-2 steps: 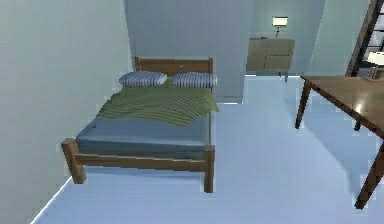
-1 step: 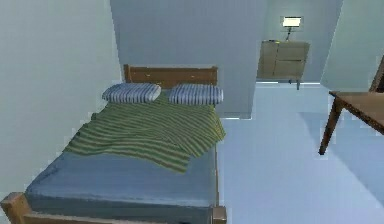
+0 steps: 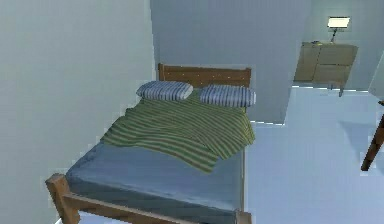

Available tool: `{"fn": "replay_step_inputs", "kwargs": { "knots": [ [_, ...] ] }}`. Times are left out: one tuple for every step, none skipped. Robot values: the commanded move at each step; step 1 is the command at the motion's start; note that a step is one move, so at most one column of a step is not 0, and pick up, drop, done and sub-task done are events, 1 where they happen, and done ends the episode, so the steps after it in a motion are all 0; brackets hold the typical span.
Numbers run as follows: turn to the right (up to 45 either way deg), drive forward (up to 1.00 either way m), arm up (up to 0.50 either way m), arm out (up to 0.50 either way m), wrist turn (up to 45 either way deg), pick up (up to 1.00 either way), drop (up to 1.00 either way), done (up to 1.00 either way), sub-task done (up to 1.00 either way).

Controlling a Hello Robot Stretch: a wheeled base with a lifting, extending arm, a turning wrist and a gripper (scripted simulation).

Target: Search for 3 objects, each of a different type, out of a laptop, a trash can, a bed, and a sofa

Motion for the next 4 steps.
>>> {"fn": "replay_step_inputs", "kwargs": {
  "knots": [
    [0.0,0.0,0.0,0.0,0.0,0.0,0.0,0.0,1.0],
    [45.0,0.0,0.0,0.0,0.0,0.0,0.0,0.0,0.0],
    [12.0,0.0,0.0,0.0,0.0,0.0,0.0,0.0,0.0],
    [0.0,0.8,0.0,0.0,0.0,0.0,0.0,0.0,0.0]
  ]
}}
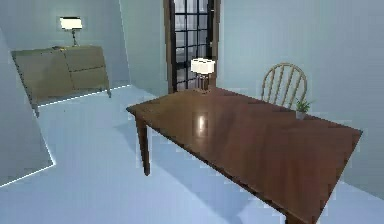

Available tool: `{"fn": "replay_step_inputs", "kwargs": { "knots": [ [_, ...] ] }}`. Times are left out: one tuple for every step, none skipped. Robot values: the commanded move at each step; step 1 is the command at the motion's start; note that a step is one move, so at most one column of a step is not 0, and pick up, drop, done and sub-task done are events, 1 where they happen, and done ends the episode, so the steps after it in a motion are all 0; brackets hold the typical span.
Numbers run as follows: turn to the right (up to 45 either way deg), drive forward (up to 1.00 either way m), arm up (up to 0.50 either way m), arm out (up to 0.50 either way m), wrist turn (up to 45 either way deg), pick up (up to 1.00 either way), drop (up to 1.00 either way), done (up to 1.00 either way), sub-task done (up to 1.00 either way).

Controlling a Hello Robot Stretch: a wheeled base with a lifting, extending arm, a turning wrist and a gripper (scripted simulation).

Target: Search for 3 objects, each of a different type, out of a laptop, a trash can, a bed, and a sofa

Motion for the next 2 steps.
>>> {"fn": "replay_step_inputs", "kwargs": {
  "knots": [
    [-36.0,0.0,0.0,0.0,0.0,0.0,0.0,0.0,0.0],
    [0.0,1.0,0.0,0.0,0.0,0.0,0.0,0.0,0.0]
  ]
}}
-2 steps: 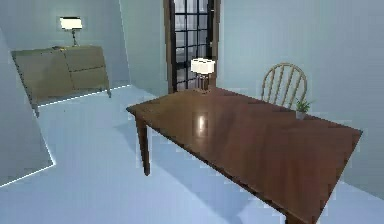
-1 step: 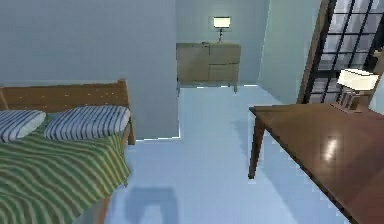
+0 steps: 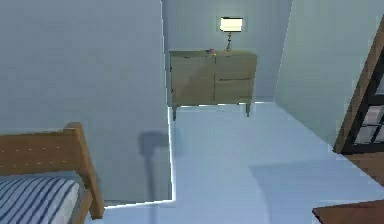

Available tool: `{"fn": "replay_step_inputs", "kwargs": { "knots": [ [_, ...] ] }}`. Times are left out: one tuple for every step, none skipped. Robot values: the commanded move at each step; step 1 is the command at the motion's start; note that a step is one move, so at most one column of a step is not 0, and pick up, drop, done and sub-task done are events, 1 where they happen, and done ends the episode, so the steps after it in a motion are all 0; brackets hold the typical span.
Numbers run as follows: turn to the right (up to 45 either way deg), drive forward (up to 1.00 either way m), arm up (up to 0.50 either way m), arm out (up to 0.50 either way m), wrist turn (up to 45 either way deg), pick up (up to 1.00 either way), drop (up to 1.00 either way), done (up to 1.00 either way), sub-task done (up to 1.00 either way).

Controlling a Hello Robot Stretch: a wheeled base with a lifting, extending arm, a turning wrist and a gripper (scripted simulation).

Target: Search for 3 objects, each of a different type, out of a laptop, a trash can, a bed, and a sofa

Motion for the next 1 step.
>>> {"fn": "replay_step_inputs", "kwargs": {
  "knots": [
    [0.0,0.8,0.0,0.0,0.0,0.0,0.0,0.0,0.0]
  ]
}}
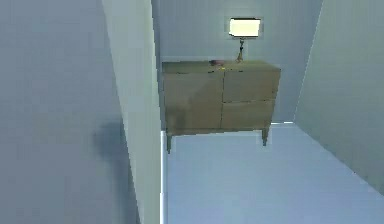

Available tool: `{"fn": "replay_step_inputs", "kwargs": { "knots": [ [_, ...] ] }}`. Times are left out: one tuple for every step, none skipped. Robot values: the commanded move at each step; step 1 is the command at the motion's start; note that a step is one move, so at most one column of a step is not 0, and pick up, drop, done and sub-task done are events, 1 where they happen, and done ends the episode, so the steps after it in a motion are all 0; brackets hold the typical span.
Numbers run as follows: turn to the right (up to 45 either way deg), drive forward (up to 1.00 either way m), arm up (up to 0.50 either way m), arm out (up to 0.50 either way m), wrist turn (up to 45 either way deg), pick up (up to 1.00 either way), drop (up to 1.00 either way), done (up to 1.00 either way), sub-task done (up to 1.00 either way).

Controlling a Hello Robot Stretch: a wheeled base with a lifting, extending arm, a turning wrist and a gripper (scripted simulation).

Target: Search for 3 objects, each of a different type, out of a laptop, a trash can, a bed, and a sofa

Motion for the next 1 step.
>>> {"fn": "replay_step_inputs", "kwargs": {
  "knots": [
    [45.0,0.0,0.0,0.0,0.0,0.0,0.0,0.0,0.0]
  ]
}}
